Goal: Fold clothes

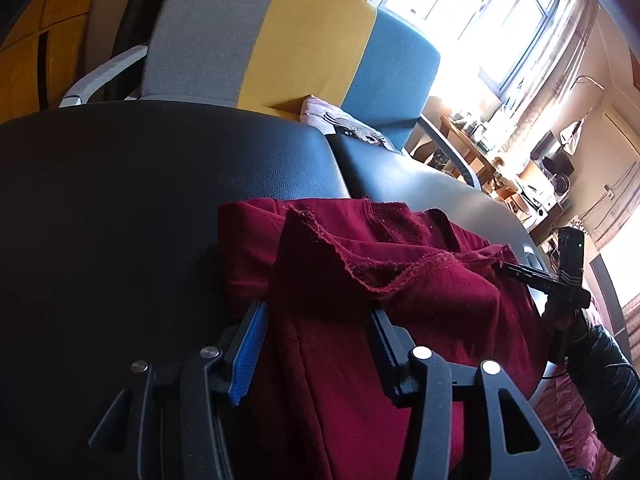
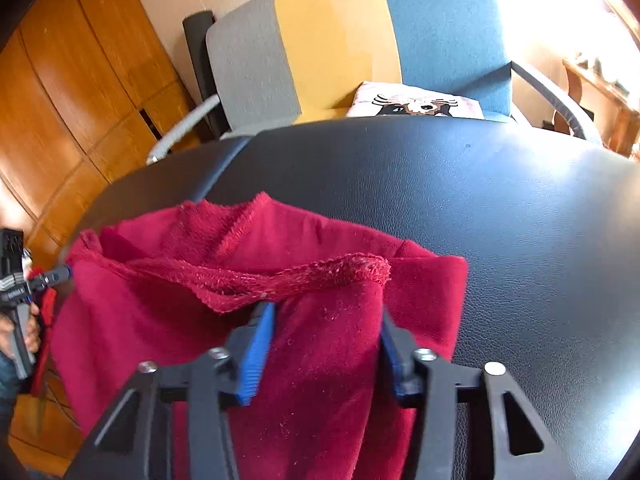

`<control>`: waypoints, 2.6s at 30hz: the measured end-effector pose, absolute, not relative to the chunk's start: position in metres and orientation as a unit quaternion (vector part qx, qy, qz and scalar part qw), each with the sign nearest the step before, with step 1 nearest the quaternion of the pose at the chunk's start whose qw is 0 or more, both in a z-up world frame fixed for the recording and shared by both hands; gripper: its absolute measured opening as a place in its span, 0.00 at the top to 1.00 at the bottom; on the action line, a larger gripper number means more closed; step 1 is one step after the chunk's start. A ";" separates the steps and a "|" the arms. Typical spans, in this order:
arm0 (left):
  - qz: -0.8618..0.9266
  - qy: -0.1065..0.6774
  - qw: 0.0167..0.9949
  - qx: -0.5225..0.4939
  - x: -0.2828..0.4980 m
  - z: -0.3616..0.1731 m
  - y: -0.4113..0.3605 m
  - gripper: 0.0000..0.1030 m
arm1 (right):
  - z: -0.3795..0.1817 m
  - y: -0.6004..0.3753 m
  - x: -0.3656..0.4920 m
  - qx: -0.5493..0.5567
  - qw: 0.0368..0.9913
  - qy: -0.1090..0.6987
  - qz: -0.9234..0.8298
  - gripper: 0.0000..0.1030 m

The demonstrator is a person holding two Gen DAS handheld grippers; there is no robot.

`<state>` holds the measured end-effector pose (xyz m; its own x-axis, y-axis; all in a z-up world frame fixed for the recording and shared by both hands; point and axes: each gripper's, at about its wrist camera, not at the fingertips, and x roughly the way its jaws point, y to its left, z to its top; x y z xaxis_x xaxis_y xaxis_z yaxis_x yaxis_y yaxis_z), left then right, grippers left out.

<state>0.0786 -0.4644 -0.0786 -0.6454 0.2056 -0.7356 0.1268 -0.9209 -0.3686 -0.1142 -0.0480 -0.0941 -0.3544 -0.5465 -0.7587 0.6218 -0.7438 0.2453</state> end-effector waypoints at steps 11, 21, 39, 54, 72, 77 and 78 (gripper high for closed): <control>0.878 -0.190 0.047 -0.436 0.057 -0.086 -0.457 0.93 | -0.082 -0.063 -0.092 0.406 0.345 0.116 -0.838 0.92; 0.926 -0.235 0.043 -0.293 0.129 -0.003 -0.472 0.94 | -0.007 -0.039 -0.060 0.323 0.359 0.073 -0.873 0.92; 0.880 -0.268 -0.085 -0.384 0.054 -0.098 -0.503 0.94 | -0.071 -0.051 -0.131 0.389 0.279 -0.012 -0.878 0.92; 0.893 -0.147 -0.206 -0.373 0.064 -0.056 -0.475 0.80 | -0.079 -0.043 -0.128 0.409 0.253 0.026 -0.876 0.65; 0.906 -0.120 -0.072 -0.399 0.002 -0.102 -0.388 0.73 | -0.091 -0.159 -0.100 0.421 0.316 0.160 -0.835 0.62; 0.902 -0.156 -0.057 -0.399 0.008 -0.113 -0.396 0.73 | -0.101 -0.144 -0.104 0.407 0.328 0.105 -0.846 0.60; 0.901 -0.151 -0.055 -0.402 0.013 -0.112 -0.394 0.73 | -0.101 -0.145 -0.100 0.406 0.329 0.110 -0.845 0.60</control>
